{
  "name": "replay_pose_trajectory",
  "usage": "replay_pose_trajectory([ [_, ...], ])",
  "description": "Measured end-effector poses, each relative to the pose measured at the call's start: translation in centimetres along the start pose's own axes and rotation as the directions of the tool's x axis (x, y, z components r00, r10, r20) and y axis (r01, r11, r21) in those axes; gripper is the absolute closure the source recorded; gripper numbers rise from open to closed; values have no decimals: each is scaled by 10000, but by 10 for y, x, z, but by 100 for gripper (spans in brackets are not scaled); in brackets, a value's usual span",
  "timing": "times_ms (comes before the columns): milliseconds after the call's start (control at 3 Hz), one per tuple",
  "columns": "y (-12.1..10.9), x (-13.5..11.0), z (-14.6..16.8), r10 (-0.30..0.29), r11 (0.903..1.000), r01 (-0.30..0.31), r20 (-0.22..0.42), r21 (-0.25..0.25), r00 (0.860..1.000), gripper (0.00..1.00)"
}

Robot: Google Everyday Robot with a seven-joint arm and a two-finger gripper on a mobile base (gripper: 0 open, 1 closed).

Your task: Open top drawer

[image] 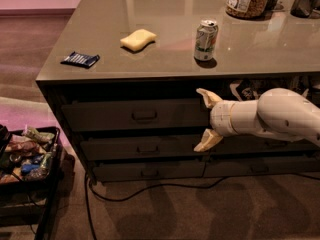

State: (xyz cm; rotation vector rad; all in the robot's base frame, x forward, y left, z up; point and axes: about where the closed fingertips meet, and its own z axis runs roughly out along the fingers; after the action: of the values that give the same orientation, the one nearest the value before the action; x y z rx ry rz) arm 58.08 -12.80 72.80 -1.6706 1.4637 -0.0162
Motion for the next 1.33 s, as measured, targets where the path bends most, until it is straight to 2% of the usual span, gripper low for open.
replay_pose_trajectory([
  [333, 7, 15, 9, 459, 9988, -461, -100, -141, 9989, 0],
  [667, 7, 15, 9, 459, 9988, -460, -101, -146, 9989, 0],
  [1333, 17, 26, 31, 505, 9983, -511, -211, -295, 9985, 0],
])
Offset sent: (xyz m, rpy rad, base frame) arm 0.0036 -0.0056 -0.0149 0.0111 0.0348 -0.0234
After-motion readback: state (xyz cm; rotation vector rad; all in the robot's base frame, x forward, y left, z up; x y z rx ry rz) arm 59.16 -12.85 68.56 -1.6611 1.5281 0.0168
